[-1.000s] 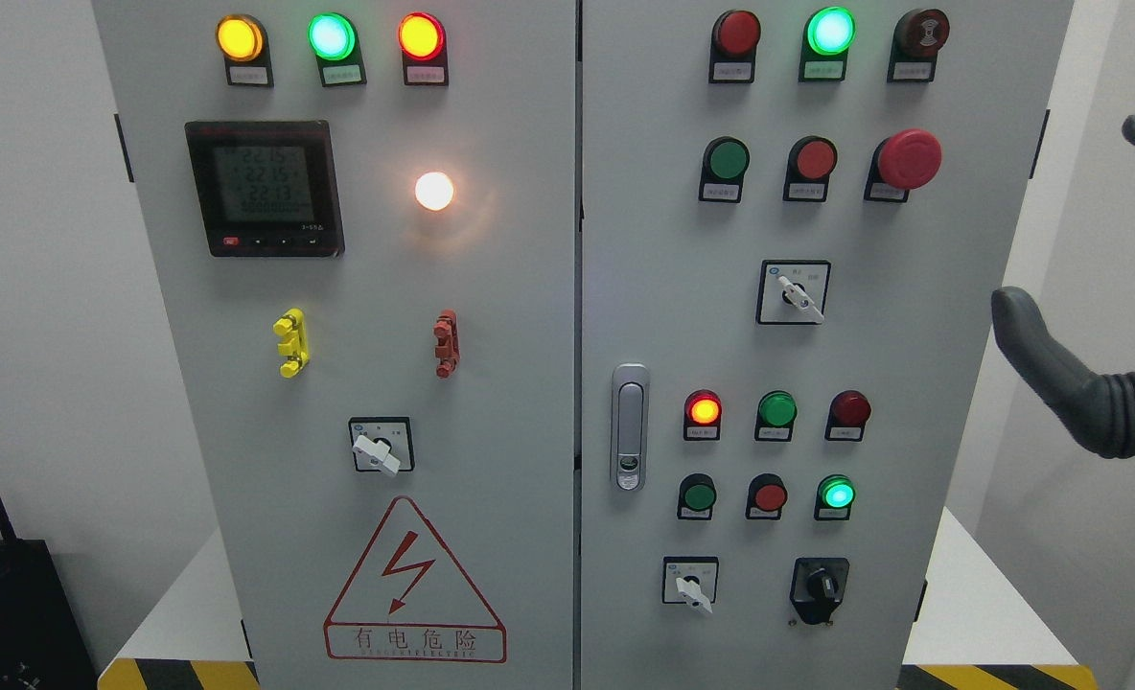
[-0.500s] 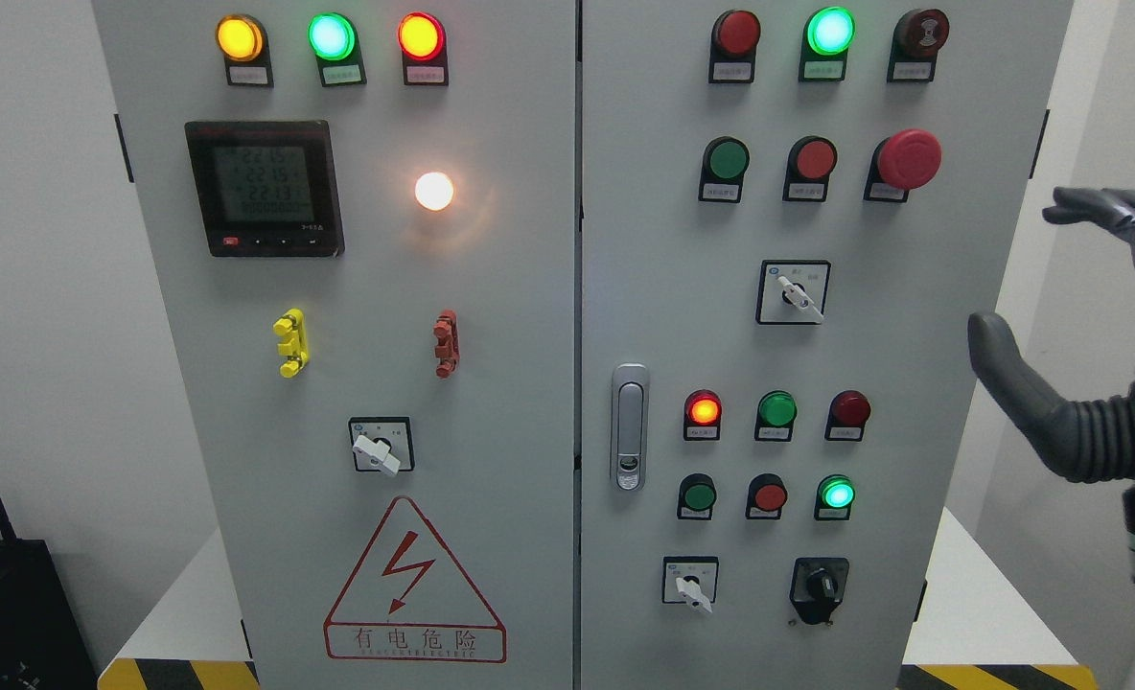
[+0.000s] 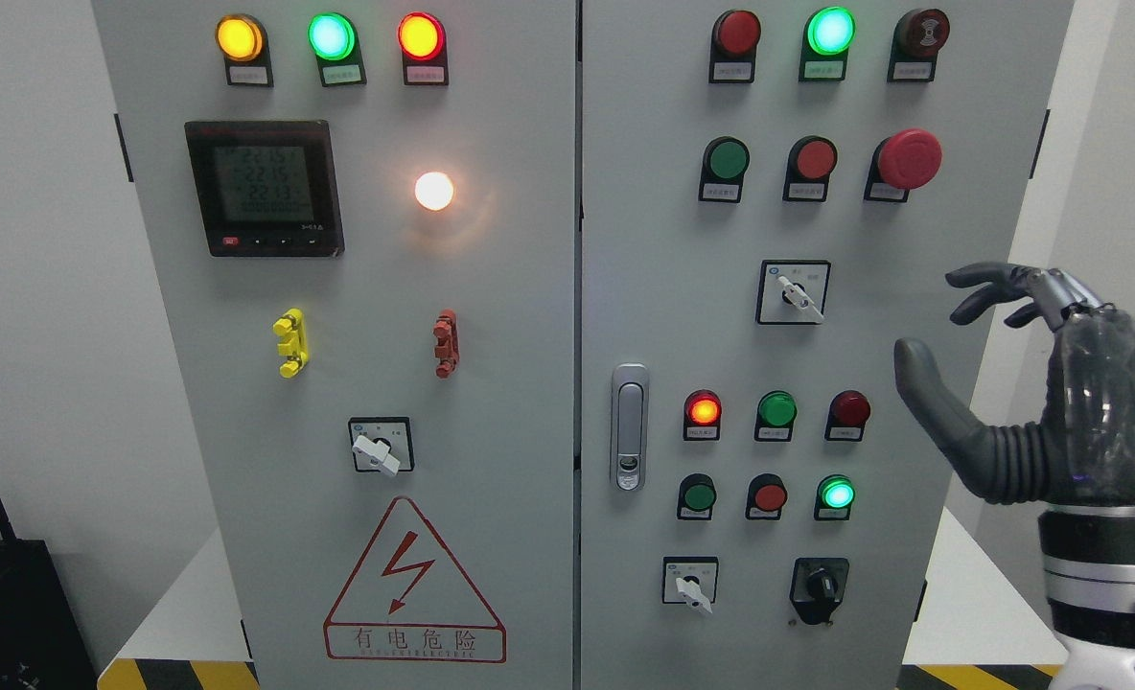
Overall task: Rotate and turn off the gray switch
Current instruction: 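Move the right hand to the gray rotary switch below the red button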
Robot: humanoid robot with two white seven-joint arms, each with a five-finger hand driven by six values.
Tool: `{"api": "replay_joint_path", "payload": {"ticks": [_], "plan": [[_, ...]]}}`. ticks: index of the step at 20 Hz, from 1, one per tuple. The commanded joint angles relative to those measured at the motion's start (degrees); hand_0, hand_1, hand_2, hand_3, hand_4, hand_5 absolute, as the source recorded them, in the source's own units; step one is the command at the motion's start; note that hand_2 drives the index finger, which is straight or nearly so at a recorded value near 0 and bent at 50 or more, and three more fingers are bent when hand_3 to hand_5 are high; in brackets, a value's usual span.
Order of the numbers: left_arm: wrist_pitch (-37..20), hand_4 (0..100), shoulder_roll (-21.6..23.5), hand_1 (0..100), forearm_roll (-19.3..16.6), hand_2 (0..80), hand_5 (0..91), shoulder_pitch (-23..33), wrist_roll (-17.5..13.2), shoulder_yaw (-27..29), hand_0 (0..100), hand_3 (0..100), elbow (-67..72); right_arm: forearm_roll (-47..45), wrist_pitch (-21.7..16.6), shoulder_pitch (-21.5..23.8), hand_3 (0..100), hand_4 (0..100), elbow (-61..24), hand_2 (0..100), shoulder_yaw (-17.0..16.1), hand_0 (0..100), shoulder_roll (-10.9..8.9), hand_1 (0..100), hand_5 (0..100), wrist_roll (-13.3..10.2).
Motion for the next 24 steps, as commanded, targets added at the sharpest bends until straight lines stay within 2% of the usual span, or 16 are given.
{"api": "replay_joint_path", "payload": {"ticks": [1,7,10,15,24], "plan": [[0.0,0,0.0,39,-0.4,0.0,0.0,0.0,0.1,1.8,12,0,1.3,2.0,1.9,0.5,76,68,-0.7,51,4.6,14,4.19,30,83,0.0],[0.0,0,0.0,39,-0.4,0.0,0.0,0.0,0.1,1.8,12,0,1.3,5.6,5.5,0.4,78,71,0.2,54,5.6,10,4.28,25,85,0.0],[0.0,0,0.0,39,-0.4,0.0,0.0,0.0,0.1,1.8,12,0,1.3,6.1,6.4,0.1,77,73,0.7,54,5.6,8,4.98,26,89,0.0],[0.0,0,0.0,39,-0.4,0.0,0.0,0.0,0.1,1.8,12,0,1.3,7.9,9.2,-0.4,79,77,1.9,54,5.7,6,4.99,27,93,0.2],[0.0,0,0.0,39,-0.4,0.0,0.0,0.0,0.1,1.8,12,0,1.3,9.9,11.0,-3.0,79,78,5.9,53,5.7,5,5.34,35,94,0.2]]}}
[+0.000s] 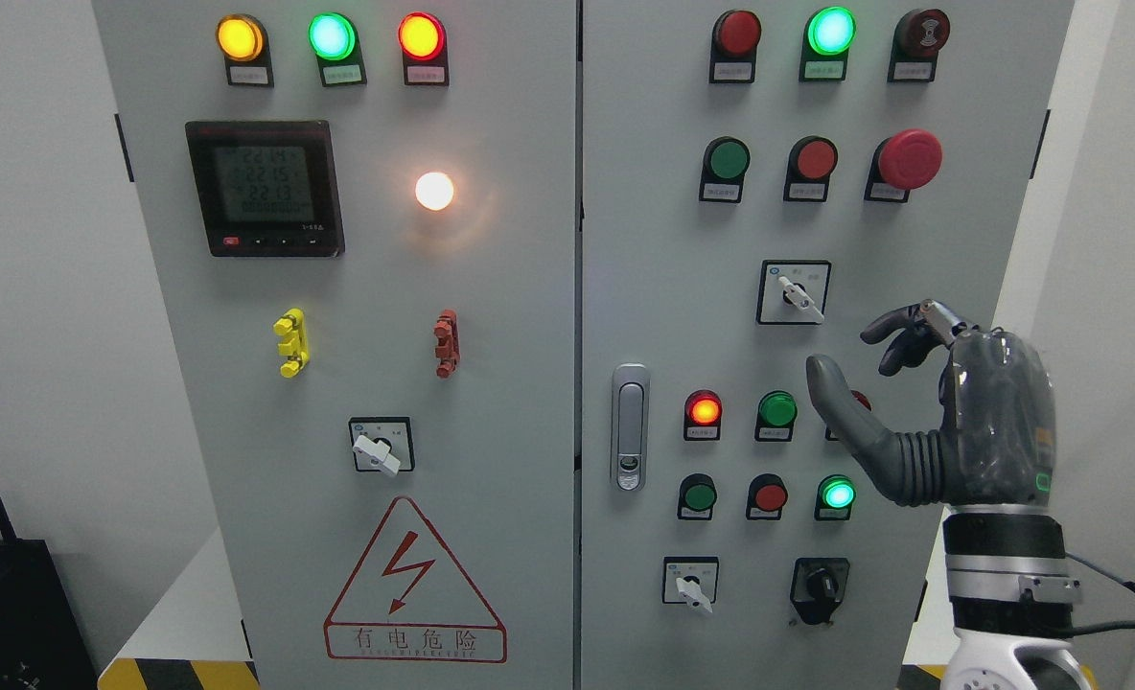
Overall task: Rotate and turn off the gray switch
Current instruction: 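Move the right hand to the gray rotary switch below the red button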
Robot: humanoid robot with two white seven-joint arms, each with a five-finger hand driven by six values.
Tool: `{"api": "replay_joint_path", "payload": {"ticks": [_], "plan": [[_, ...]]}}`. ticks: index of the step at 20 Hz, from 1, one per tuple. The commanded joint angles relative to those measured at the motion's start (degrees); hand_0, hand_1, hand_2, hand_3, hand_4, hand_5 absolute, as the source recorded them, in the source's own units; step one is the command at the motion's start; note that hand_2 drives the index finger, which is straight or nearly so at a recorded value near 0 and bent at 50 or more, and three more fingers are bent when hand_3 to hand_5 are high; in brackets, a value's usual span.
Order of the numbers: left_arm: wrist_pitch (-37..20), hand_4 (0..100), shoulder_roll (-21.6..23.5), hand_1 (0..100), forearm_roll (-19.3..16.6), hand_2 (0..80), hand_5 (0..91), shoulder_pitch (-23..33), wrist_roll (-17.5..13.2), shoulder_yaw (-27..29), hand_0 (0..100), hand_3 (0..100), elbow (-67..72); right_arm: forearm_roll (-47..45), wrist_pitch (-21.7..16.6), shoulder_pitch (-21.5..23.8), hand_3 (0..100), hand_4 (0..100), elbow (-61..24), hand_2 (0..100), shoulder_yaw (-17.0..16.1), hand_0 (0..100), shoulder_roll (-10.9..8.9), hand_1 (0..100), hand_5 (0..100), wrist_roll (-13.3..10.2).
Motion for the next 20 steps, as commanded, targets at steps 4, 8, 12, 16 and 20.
{"api": "replay_joint_path", "payload": {"ticks": [4,8,12,16,20], "plan": [[0.0,0,0.0,39,-0.4,0.0,0.0,0.0,-0.1,1.8,12,0,1.3,1.8,1.4,-3.1,78,77,5.3,53,1.3,6,0.46,37,94,-0.1],[0.0,0,0.0,39,-0.4,0.0,0.0,0.0,0.0,1.8,12,0,1.3,2.0,3.0,-4.1,78,77,6.5,52,1.4,6,0.46,38,95,-0.1],[0.0,0,0.0,39,-0.4,0.0,0.0,0.0,-0.1,1.8,12,0,1.3,1.9,3.9,-4.2,77,77,7.7,52,1.3,6,0.73,38,95,-0.3],[0.0,0,0.0,39,-0.4,0.0,0.0,0.0,0.0,1.8,12,0,1.3,1.9,3.9,-5.3,77,77,7.7,52,1.7,6,0.82,38,95,-1.0],[0.0,0,0.0,39,-0.4,0.0,0.0,0.0,-0.1,1.8,12,0,1.3,1.9,4.0,-5.4,77,77,7.8,52,3.0,7,1.43,38,95,-1.1]]}}
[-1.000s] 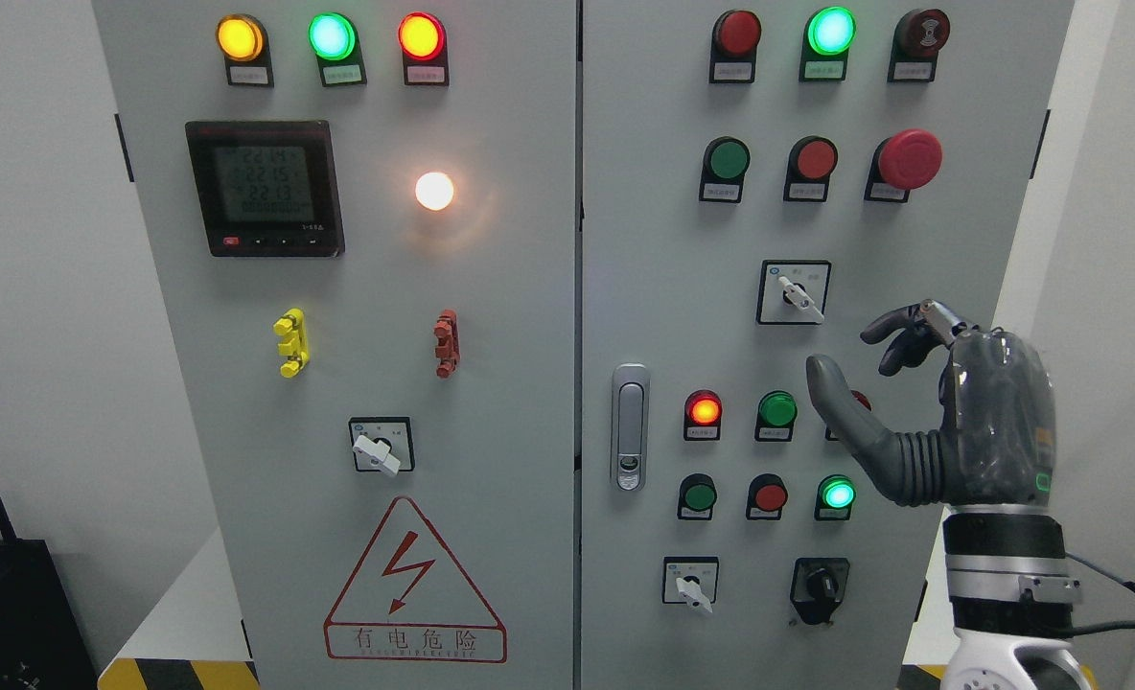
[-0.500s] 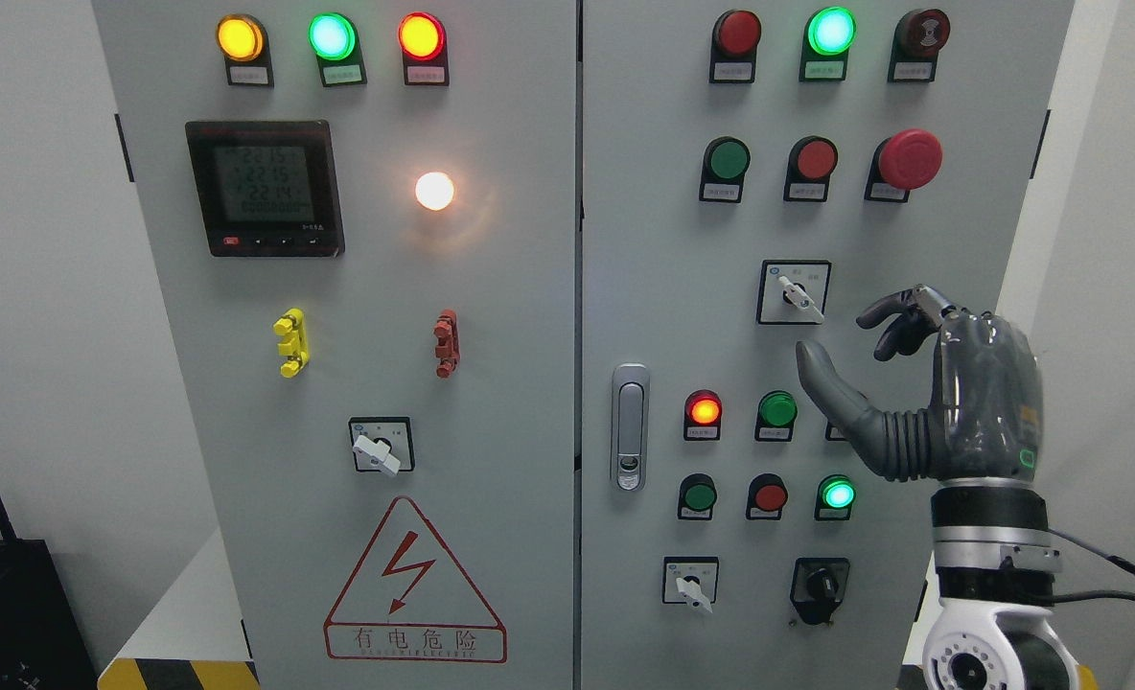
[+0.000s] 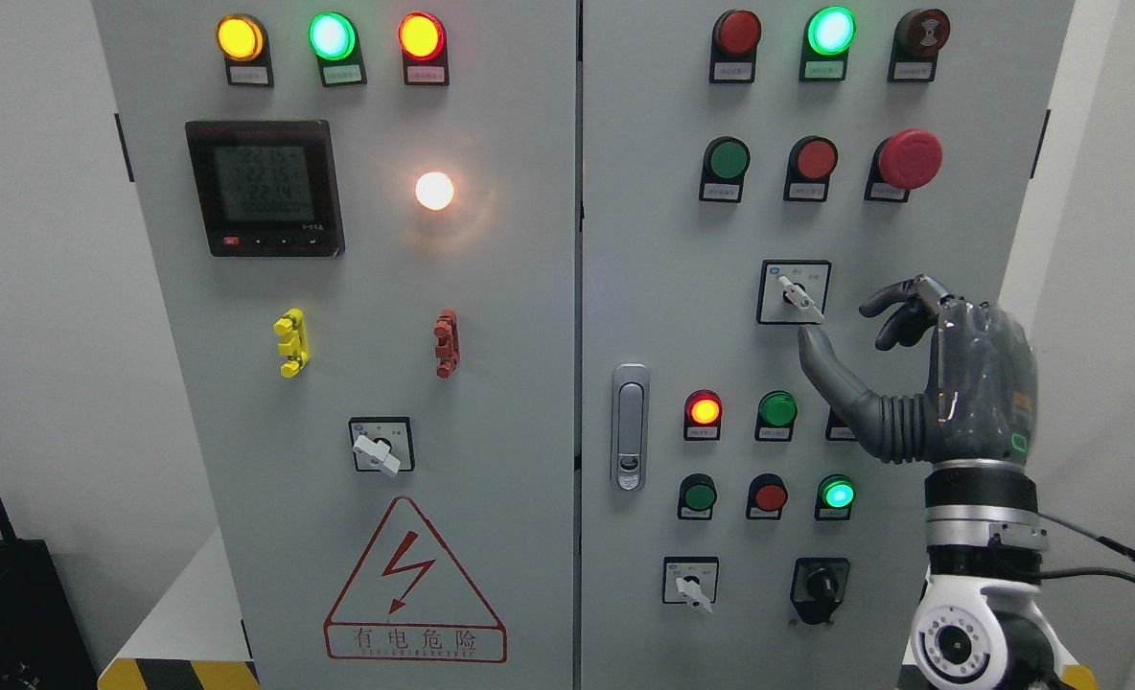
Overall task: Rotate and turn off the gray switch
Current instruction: 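Move the right hand to the gray rotary switch below the red button, then pinch the gray switch handle between right thumb and fingers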
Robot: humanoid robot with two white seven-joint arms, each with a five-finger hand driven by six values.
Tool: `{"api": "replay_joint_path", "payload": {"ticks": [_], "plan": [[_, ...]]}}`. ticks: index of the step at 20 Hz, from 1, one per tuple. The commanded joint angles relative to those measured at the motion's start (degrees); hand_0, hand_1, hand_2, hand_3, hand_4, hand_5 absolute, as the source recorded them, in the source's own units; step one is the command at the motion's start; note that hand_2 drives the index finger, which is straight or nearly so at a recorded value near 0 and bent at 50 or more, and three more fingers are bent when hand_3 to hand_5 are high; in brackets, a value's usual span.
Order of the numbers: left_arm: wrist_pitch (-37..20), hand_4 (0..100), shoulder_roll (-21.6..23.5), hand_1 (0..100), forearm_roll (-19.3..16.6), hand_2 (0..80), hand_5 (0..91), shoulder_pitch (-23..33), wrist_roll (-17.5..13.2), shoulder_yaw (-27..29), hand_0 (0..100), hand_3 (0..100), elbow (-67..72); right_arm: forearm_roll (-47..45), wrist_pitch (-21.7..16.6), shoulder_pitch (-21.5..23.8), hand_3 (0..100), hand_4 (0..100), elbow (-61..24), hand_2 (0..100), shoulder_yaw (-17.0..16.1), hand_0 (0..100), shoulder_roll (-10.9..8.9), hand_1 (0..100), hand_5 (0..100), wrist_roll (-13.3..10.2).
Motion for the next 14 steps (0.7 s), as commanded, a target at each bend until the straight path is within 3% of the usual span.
{"api": "replay_joint_path", "payload": {"ticks": [1,14], "plan": [[0.0,0,0.0,39,-0.4,0.0,0.0,0.0,0.0,1.8,12,0,1.3,0.1,0.1,-0.6,77,77,1.8,52,2.3,7,1.16,38,95,-0.3],[0.0,0,0.0,39,-0.4,0.0,0.0,0.0,-0.1,1.8,12,0,1.3,0.1,0.7,-1.8,79,78,2.4,56,2.5,9,1.25,36,95,-0.3]]}}
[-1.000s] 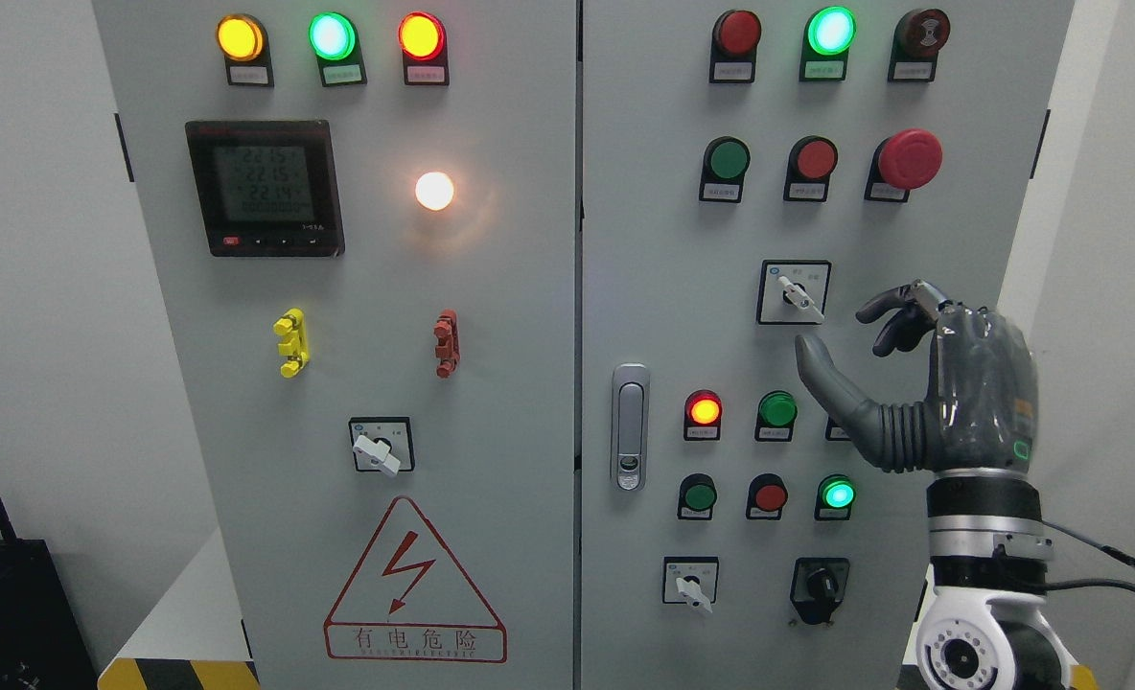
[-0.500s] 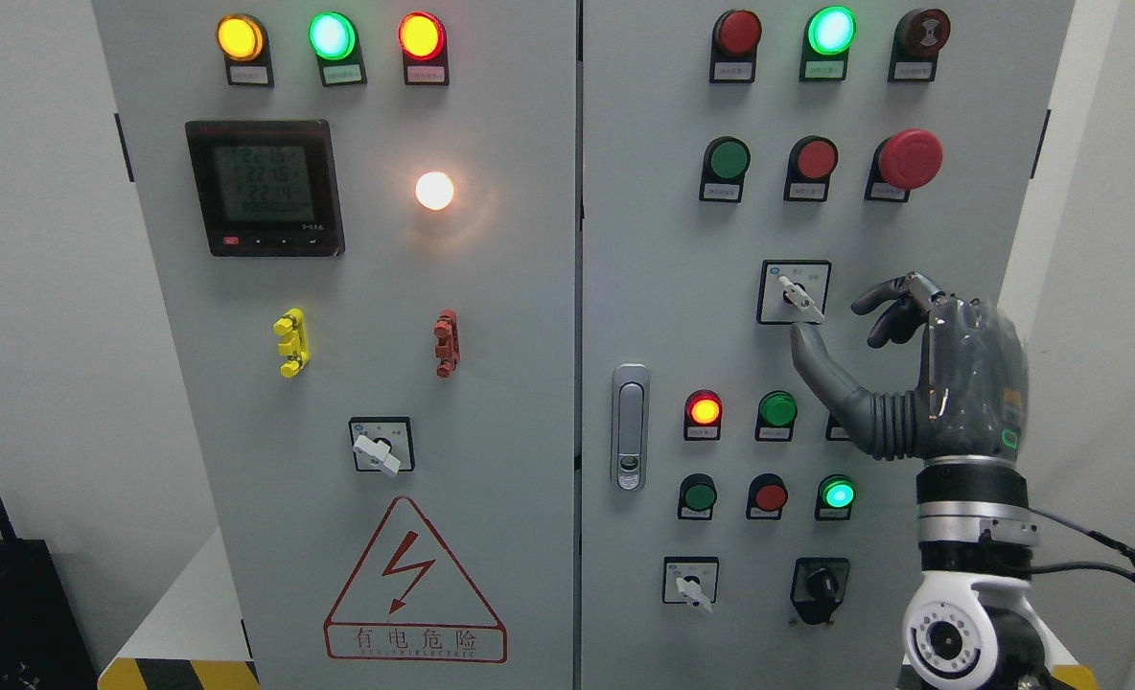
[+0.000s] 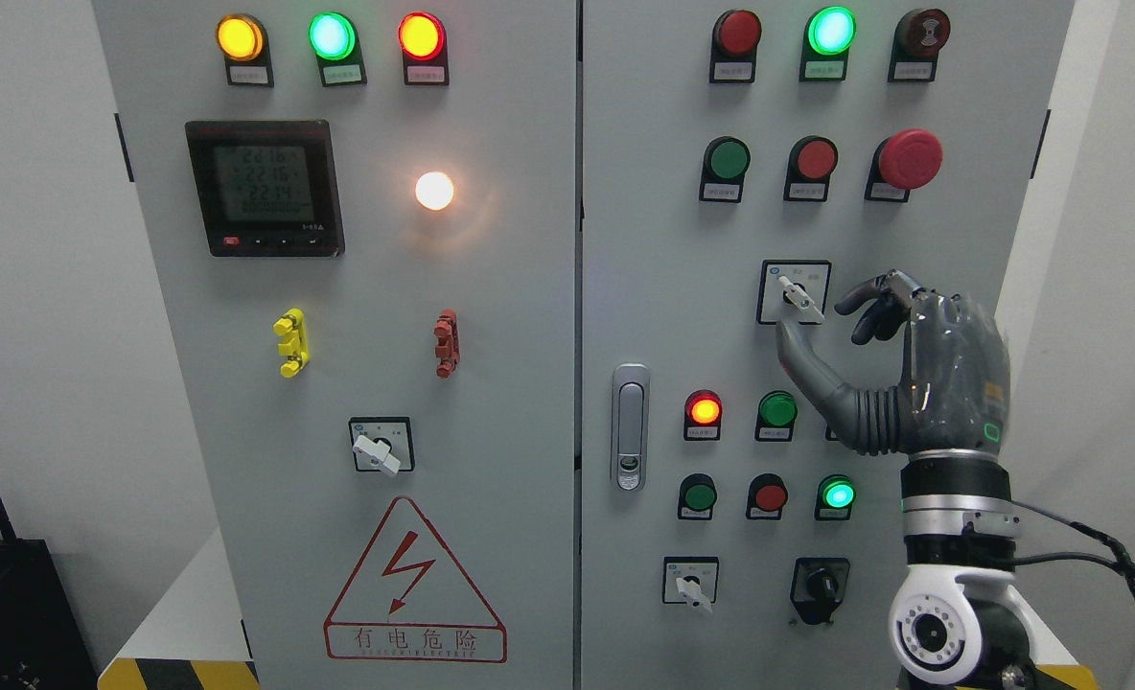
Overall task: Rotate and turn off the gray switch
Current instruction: 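Pinch the gray switch handle between right thumb and fingers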
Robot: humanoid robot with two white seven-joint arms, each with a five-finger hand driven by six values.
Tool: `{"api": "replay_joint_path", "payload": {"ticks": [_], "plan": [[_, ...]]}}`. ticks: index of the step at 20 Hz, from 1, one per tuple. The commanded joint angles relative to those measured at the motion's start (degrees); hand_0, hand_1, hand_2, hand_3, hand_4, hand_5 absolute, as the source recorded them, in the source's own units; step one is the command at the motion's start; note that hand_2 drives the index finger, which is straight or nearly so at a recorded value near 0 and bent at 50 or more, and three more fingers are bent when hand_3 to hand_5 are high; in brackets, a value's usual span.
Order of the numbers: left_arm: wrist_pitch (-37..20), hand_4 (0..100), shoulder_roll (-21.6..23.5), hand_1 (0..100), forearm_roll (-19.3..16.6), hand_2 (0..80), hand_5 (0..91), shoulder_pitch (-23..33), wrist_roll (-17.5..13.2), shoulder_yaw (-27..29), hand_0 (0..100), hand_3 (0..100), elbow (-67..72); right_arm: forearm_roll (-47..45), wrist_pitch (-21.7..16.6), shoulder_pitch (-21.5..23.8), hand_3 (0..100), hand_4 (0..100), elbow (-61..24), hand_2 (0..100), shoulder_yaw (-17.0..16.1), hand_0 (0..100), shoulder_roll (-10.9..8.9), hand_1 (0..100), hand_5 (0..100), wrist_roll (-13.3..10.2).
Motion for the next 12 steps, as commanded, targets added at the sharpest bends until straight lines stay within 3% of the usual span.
{"api": "replay_joint_path", "payload": {"ticks": [1,9,12], "plan": [[0.0,0,0.0,39,-0.4,0.0,0.0,0.0,0.1,1.8,12,0,1.3,0.1,0.0,-0.7,79,78,1.2,56,0.7,9,1.17,36,95,0.1],[0.0,0,0.0,39,-0.4,0.0,0.0,0.0,0.0,1.8,12,0,1.3,0.1,0.1,-1.2,80,78,2.1,57,0.7,10,1.17,36,95,0.1],[0.0,0,0.0,39,-0.4,0.0,0.0,0.0,0.0,1.8,12,0,1.3,0.1,0.1,-1.6,80,78,2.5,57,0.7,14,1.17,38,95,0.1]]}}
